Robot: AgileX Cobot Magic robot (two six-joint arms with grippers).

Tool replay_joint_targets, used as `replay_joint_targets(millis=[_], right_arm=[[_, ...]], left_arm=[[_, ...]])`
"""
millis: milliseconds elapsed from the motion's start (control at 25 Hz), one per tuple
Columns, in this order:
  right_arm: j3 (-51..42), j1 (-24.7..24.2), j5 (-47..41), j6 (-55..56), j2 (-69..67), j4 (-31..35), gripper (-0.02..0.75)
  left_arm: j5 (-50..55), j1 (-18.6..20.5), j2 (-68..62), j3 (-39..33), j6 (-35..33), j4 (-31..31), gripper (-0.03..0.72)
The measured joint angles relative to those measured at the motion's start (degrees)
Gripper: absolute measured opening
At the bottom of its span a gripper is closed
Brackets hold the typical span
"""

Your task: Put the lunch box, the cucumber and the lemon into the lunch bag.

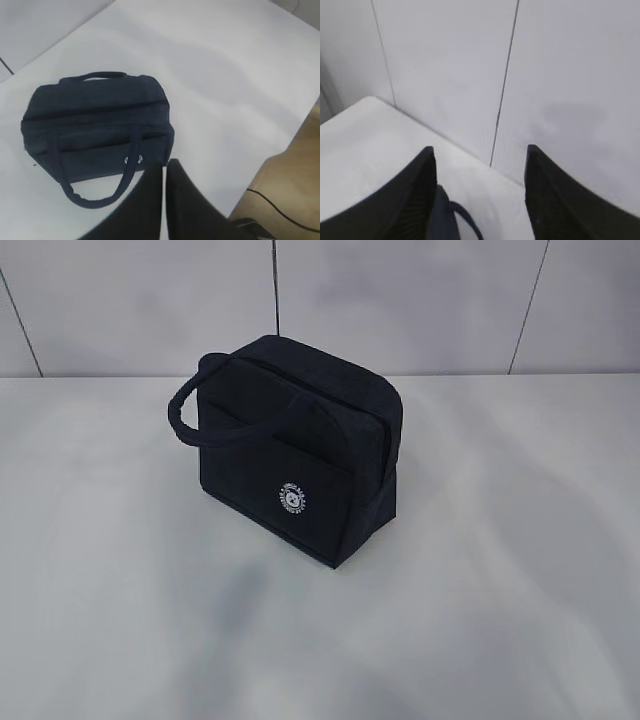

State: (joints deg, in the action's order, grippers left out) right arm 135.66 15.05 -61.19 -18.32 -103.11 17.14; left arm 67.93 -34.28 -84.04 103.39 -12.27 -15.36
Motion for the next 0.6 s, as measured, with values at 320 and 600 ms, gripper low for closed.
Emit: replay_joint_targets(millis=[320, 600], right_arm=[[0.2, 0.0, 2.6, -1.8, 12.2, -2.7, 0.423], [-0.8, 0.0, 4.8, -3.3, 23.2, -3.1, 0.422]], left_arm=[[-8.7, 0.0, 0.0, 0.0, 0.0, 3.4, -0.020], [-17.5, 0.0, 4.8, -0.2, 0.0, 6.9, -0.020]])
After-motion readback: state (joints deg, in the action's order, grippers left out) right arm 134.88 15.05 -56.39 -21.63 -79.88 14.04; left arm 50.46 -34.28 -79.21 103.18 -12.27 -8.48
